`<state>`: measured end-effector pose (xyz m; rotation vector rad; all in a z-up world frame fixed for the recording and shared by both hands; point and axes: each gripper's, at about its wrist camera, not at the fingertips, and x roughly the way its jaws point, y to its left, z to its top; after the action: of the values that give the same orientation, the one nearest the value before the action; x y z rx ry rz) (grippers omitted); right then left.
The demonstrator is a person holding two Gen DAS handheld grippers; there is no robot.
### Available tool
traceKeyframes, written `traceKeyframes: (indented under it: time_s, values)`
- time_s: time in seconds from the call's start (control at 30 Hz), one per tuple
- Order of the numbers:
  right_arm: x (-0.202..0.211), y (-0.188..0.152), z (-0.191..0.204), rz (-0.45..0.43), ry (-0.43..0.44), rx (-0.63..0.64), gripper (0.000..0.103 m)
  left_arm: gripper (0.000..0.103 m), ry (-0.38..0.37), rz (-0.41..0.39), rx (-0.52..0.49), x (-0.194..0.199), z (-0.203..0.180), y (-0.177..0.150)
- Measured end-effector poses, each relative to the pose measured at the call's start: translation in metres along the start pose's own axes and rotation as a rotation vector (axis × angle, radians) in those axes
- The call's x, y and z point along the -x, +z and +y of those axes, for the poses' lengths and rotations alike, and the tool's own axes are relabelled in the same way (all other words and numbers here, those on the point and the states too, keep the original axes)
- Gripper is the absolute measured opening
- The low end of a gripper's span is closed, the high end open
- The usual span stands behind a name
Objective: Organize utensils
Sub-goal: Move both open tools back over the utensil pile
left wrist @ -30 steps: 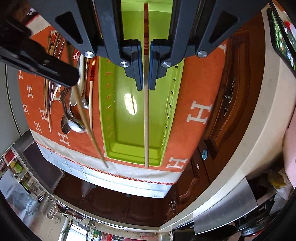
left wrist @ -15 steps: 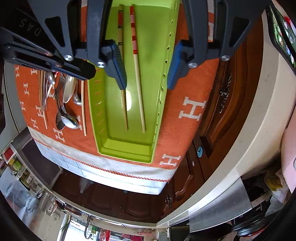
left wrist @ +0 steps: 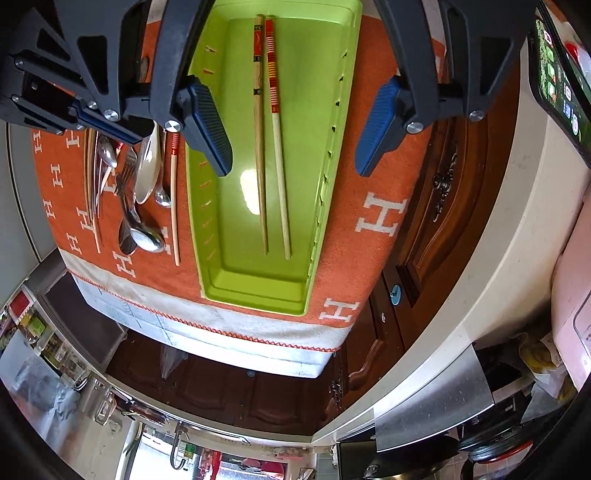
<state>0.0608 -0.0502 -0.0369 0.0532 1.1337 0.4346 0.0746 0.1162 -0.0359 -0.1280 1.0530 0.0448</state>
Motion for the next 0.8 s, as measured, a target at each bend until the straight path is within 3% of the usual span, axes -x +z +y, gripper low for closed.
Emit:
traceKeyframes:
  time_s: [0.2,0.37,0.57,0.8]
  values:
    - [0.016,-0.01,-0.012,-0.086,-0.048,0.027,0.008,0.068,-0.035,-0.034,-0.016,0.01,-0.01,-0.01]
    - [0.028,-0.022,-0.029,-0.134,-0.054,0.023,0.008,0.077,-0.083,-0.047,-0.032,0.019,-0.02,-0.019]
    - [0.04,-0.036,-0.052,-0.12,-0.056,-0.003,0.007,0.082,-0.136,0.032,-0.055,0.018,-0.034,-0.026]
    - [0.057,-0.051,-0.076,-0.111,-0.118,-0.046,0.007,0.088,-0.16,0.041,-0.112,0.026,-0.055,-0.035]
